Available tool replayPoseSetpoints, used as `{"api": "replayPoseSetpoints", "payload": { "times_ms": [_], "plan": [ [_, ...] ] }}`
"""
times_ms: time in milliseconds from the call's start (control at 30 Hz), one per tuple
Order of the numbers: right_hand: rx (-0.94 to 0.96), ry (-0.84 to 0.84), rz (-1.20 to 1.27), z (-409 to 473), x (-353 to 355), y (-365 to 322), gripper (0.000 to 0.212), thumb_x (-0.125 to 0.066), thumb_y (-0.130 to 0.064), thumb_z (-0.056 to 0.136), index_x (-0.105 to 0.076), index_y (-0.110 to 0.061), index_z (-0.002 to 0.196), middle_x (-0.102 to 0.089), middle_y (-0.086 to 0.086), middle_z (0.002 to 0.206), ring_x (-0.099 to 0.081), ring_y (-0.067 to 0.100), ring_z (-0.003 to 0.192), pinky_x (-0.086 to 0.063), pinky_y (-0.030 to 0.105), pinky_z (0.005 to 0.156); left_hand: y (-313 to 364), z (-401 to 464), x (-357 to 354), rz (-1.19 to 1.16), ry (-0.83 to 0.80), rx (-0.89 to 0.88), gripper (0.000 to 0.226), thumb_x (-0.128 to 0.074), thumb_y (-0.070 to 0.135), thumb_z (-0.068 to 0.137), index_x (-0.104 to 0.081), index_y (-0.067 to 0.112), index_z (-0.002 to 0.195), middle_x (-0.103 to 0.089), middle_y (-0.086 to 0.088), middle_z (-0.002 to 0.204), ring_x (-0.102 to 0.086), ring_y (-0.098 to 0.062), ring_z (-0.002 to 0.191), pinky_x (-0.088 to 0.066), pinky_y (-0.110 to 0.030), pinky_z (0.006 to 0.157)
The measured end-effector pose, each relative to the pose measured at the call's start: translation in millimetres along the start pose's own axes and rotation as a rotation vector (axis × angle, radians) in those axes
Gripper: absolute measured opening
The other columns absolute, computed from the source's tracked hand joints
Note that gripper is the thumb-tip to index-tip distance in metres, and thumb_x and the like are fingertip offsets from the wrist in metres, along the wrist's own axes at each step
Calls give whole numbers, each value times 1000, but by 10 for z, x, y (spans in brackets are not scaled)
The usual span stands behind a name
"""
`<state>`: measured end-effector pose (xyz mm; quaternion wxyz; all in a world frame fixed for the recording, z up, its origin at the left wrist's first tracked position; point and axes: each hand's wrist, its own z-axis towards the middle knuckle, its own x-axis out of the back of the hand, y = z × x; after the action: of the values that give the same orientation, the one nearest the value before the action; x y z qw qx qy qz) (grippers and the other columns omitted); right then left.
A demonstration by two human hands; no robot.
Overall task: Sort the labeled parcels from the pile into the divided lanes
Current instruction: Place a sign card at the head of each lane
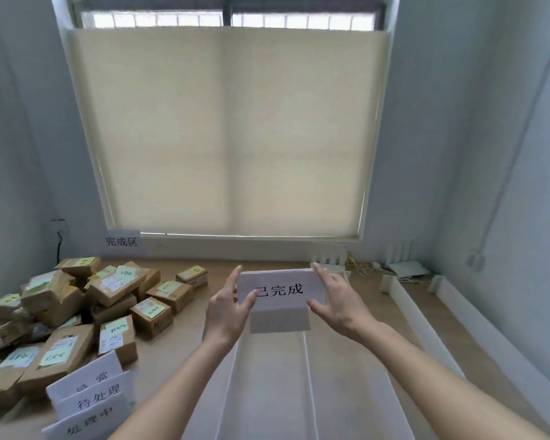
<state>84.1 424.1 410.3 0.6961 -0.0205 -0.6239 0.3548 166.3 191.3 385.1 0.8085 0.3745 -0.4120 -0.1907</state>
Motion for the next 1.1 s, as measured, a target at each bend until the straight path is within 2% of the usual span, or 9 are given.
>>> {"api": "replayPoseSetpoints", "payload": {
  "times_ms": [67, 233, 367, 467, 533, 600, 700, 800, 1100],
  "plan": [
    [-34, 43, -19, -173, 421, 378, 86, -63, -42, 94, -12, -33, 162, -40, 6, 155, -46, 27, 137, -43, 40, 106, 465, -81, -338, -11, -24, -45, 72, -67, 50, 88, -36, 34, 151, -63, -1, 100, -64, -24, 102, -47, -32, 84],
    [-134, 119, -78, -688, 1333, 1268, 86, -62, -44, 93, -11, -33, 162, -39, 7, 153, -45, 29, 138, -45, 42, 103, 1471, -305, -1180, -63, -100, -176, 75, -69, 46, 88, -36, 29, 153, -69, -14, 115, -66, -26, 104, -50, -35, 89],
    [-220, 170, -87, -1048, 1900, 1866, 87, -63, -42, 92, -12, -32, 162, -40, 8, 154, -42, 26, 142, -42, 40, 108, 2088, -420, -1785, -115, -165, -255, 75, -69, 47, 88, -34, 32, 153, -69, -14, 113, -66, -27, 104, -52, -38, 90],
    [-282, 201, -101, -1231, 2264, 2221, 85, -64, -38, 94, -13, -30, 163, -40, 7, 153, -46, 26, 136, -40, 33, 103, 2489, -446, -2215, -150, -212, -303, 76, -70, 47, 88, -34, 30, 153, -68, -12, 111, -66, -26, 101, -51, -36, 90],
    [-310, 230, -127, -1302, 2465, 2458, 87, -63, -41, 93, -12, -33, 162, -39, 5, 155, -48, 29, 135, -43, 36, 104, 2719, -436, -2492, -157, -231, -330, 77, -69, 47, 88, -33, 30, 154, -68, -11, 110, -66, -26, 101, -50, -35, 89],
    [-338, 251, -148, -1328, 2628, 2690, 87, -63, -44, 92, -11, -36, 162, -38, 4, 156, -48, 31, 135, -45, 44, 106, 2905, -396, -2769, -155, -246, -354, 76, -67, 47, 89, -32, 30, 154, -69, -10, 100, -65, -26, 99, -48, -33, 86],
    [-376, 261, -161, -1278, 2830, 3040, 86, -62, -43, 94, -10, -36, 162, -39, 5, 154, -47, 30, 135, -44, 45, 106, 3136, -287, -3207, -164, -274, -370, 76, -67, 46, 90, -30, 28, 155, -67, -7, 94, -63, -24, 96, -44, -29, 81],
    [-381, 262, -171, -1131, 2962, 3440, 86, -62, -42, 95, -9, -35, 162, -37, 6, 156, -45, 30, 136, -43, 44, 107, 3309, -141, -3655, -171, -297, -373, 77, -67, 45, 90, -29, 29, 155, -67, -8, 102, -62, -24, 98, -43, -28, 80],
    [-386, 209, -204, -152, 3277, 4497, 83, -61, -43, 95, -10, -36, 160, -37, 4, 154, -47, 30, 132, -45, 43, 102, 3553, 616, -4874, -217, -334, -307, 75, -65, 46, 91, -27, 33, 155, -66, -8, 123, -61, -23, 109, -47, -33, 95]
  ]
}}
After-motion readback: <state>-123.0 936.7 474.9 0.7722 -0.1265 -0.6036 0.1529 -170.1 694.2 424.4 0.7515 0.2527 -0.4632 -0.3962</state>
